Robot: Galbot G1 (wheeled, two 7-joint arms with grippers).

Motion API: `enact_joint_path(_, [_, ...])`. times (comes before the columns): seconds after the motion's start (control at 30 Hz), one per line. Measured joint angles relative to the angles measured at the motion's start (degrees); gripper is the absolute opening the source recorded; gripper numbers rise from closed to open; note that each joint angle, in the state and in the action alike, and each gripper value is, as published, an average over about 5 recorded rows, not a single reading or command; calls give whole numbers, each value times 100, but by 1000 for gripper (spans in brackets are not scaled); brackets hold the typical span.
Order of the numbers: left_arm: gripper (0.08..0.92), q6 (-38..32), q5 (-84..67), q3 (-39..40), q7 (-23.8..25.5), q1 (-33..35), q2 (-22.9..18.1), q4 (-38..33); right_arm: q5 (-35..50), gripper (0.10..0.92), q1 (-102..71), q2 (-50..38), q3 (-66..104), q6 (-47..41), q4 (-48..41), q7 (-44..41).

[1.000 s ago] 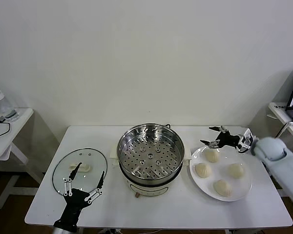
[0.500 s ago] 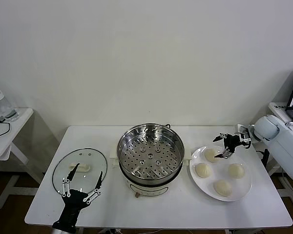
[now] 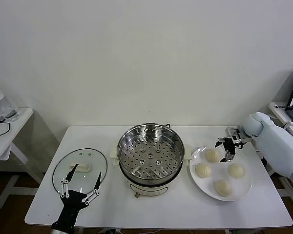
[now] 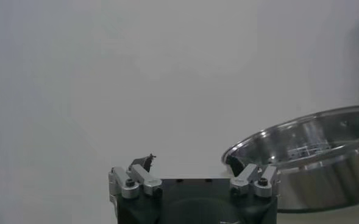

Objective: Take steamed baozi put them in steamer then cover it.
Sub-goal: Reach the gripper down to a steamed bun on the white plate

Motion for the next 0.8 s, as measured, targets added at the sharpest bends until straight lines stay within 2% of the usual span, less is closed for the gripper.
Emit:
enact_joint_path(0.23, [823,-5,0,-14,0,-4,2,39,-220,816,21,238,-36,53,-214,-14])
enact_joint_path(0.6, [823,-21,0,-8,-5,-23,2,59,-384,663,44,298,-127,130,-224,87])
enact_joint_path(0.8, [823,-22,0,21,-9,-41,5,60,-343,647,161,155,-262,237,108,81])
